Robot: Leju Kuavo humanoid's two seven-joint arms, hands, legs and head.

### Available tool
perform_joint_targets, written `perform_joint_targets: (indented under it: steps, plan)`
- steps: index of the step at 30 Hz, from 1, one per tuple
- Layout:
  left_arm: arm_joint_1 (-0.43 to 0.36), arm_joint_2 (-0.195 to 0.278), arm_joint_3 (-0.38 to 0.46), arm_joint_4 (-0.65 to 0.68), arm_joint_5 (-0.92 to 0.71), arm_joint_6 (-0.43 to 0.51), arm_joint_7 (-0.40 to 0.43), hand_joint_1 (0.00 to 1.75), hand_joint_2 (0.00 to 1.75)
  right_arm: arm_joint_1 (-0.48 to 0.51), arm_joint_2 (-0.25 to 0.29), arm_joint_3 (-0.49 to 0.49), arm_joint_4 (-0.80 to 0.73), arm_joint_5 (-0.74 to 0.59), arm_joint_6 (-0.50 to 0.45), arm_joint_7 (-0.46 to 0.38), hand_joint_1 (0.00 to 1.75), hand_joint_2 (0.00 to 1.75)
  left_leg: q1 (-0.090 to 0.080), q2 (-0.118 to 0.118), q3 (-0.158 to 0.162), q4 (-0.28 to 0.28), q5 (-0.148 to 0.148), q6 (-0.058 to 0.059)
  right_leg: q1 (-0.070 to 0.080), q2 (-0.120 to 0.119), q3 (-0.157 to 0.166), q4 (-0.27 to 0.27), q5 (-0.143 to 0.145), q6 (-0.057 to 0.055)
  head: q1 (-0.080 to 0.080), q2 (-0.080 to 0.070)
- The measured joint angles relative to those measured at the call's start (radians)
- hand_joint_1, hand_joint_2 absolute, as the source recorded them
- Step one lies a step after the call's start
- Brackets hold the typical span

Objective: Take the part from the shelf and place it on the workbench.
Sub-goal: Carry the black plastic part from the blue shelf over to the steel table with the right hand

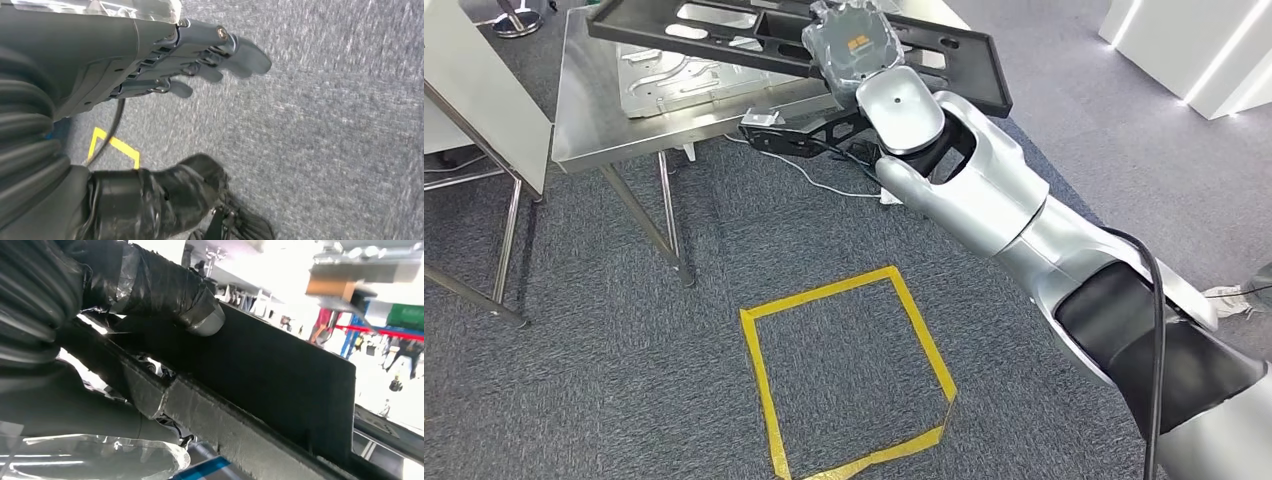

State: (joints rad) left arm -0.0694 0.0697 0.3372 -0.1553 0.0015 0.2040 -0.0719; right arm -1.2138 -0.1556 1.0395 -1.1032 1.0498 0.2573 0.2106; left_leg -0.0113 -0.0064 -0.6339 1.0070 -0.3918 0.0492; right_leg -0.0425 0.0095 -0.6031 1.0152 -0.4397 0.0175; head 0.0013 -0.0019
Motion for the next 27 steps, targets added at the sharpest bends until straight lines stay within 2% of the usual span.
perform_joint_targets:
  steps: [2,4,5,6,8,9,10,11,12,13,15,18,20,21,23,24,25,26,27]
  plan:
    - [0.000,0.002,0.000,0.000,0.000,0.002,0.000,0.00,1.75,-0.001,0.000,-0.001,0.000,0.000,0.004,0.000,1.75,1.75,-0.006,0.000,0.012,-0.021,-0.001,0.008,-0.003,0.002,0.002,-0.013,0.007,0.010,-0.001,0.000]
    - [0.000,0.004,0.000,0.000,0.000,0.003,-0.001,0.00,1.75,0.001,-0.001,-0.002,0.001,0.001,0.006,0.000,1.75,1.75,0.000,0.003,0.033,-0.062,0.005,0.007,0.002,0.001,0.001,-0.009,-0.003,0.017,0.001,0.000]
    - [-0.001,0.002,0.000,0.000,0.000,0.004,-0.002,0.00,1.75,-0.001,-0.002,-0.003,0.001,0.002,0.007,0.000,1.75,1.75,0.003,0.006,0.045,-0.081,0.008,0.006,0.006,0.000,-0.011,0.019,-0.021,0.017,0.003,0.000]
    - [-0.001,0.000,0.000,0.000,0.001,0.004,-0.002,0.00,1.75,-0.002,-0.003,-0.003,0.002,0.002,0.008,-0.001,1.75,1.75,0.005,0.008,0.053,-0.094,0.012,0.004,0.009,-0.001,-0.035,0.070,-0.048,0.015,0.006,0.000]
    - [-0.003,-0.005,0.000,0.000,0.001,0.004,-0.002,0.00,1.75,-0.002,-0.003,-0.003,0.003,0.004,0.011,-0.002,1.75,1.75,0.001,0.008,0.054,-0.088,0.007,0.007,0.015,-0.001,-0.102,0.206,-0.102,0.011,0.012,0.000]
    - [-0.003,-0.006,0.000,0.000,0.001,0.004,-0.002,0.00,1.75,0.001,-0.003,-0.003,0.003,0.004,0.012,-0.002,1.75,1.75,0.000,0.007,0.052,-0.080,0.002,0.007,0.017,-0.001,-0.128,0.253,-0.110,0.012,0.014,0.000]
    - [-0.002,-0.008,0.000,0.000,0.001,0.004,-0.002,0.00,1.75,0.004,-0.004,-0.003,0.004,0.004,0.013,-0.003,1.75,1.75,0.000,0.005,0.050,-0.069,-0.005,0.006,0.017,-0.001,-0.137,0.263,-0.101,0.013,0.014,0.000]
    - [-0.002,-0.009,0.000,0.000,0.001,0.004,-0.002,0.00,1.75,0.006,-0.004,-0.003,0.005,0.004,0.014,-0.003,1.75,1.75,0.000,0.003,0.048,-0.057,-0.013,0.005,0.017,-0.002,-0.126,0.235,-0.076,0.015,0.015,0.000]
    - [-0.001,-0.011,0.000,0.000,0.002,0.004,-0.001,0.00,1.75,0.007,-0.005,-0.003,0.006,0.004,0.015,-0.003,1.75,1.75,0.001,0.000,0.046,-0.044,-0.022,0.001,0.015,-0.002,-0.098,0.176,-0.040,0.016,0.015,0.000]
    - [-0.001,-0.012,0.000,0.000,0.002,0.005,0.000,0.00,1.75,0.007,-0.004,-0.003,0.006,0.005,0.015,-0.003,1.75,1.75,0.000,-0.003,0.044,-0.032,-0.031,-0.004,0.014,-0.002,-0.067,0.114,-0.016,0.016,0.015,0.000]
    - [-0.002,-0.012,0.000,0.000,0.002,0.008,0.001,0.00,1.75,0.004,-0.002,-0.003,0.006,0.005,0.014,-0.004,1.75,1.75,-0.003,-0.007,0.033,-0.007,-0.044,-0.013,0.013,0.000,-0.031,0.037,0.005,0.012,0.014,0.000]
    - [-0.001,-0.012,0.000,0.000,0.002,0.012,0.003,0.00,1.75,0.005,0.000,-0.003,0.008,0.006,0.012,-0.004,1.75,1.75,-0.003,-0.009,0.016,0.010,-0.052,-0.019,0.013,0.001,-0.037,0.036,0.000,-0.001,0.014,0.000]
    - [0.002,-0.013,0.000,0.000,0.002,0.015,0.004,0.00,1.75,0.005,0.001,-0.003,0.011,0.007,0.012,-0.004,1.75,1.75,0.000,-0.006,-0.003,0.047,-0.079,-0.030,0.009,0.002,-0.040,0.038,0.000,-0.009,0.012,0.000]
    - [0.001,-0.013,0.000,0.000,0.002,0.016,0.005,0.00,1.75,0.005,0.002,-0.003,0.011,0.007,0.011,-0.004,1.75,1.75,0.003,-0.004,-0.023,0.091,-0.105,-0.038,0.007,0.002,-0.039,0.036,0.000,-0.012,0.011,0.000]
    - [-0.002,-0.015,0.000,0.000,0.002,0.018,0.007,0.00,1.75,0.005,0.004,-0.003,0.012,0.007,0.010,-0.004,1.75,1.75,0.010,0.000,-0.085,0.220,-0.158,-0.050,0.005,0.002,-0.034,0.031,0.001,-0.015,0.010,0.000]
    - [-0.002,-0.017,0.000,0.000,0.002,0.018,0.008,0.00,1.75,0.007,0.004,-0.003,0.013,0.007,0.009,-0.004,1.75,1.75,0.013,0.001,-0.114,0.272,-0.171,-0.052,0.005,0.002,-0.031,0.029,0.000,-0.015,0.010,0.000]
    - [-0.002,-0.019,0.000,0.000,0.002,0.018,0.009,0.00,1.75,0.009,0.005,-0.003,0.014,0.007,0.009,-0.005,1.75,1.75,0.014,0.001,-0.130,0.296,-0.167,-0.052,0.006,0.002,-0.028,0.029,-0.002,-0.015,0.010,0.000]
    - [-0.002,-0.020,0.000,0.000,0.002,0.019,0.010,0.00,1.75,0.010,0.005,-0.003,0.016,0.007,0.008,-0.006,1.75,1.75,0.013,0.001,-0.126,0.278,-0.142,-0.047,0.007,0.001,-0.023,0.028,-0.005,-0.014,0.010,0.000]
    - [-0.001,-0.021,0.000,0.000,0.002,0.020,0.011,0.00,1.75,0.011,0.007,-0.003,0.017,0.007,0.008,-0.007,1.75,1.75,0.011,0.001,-0.102,0.220,-0.102,-0.038,0.010,0.001,-0.017,0.026,-0.007,-0.014,0.010,0.000]
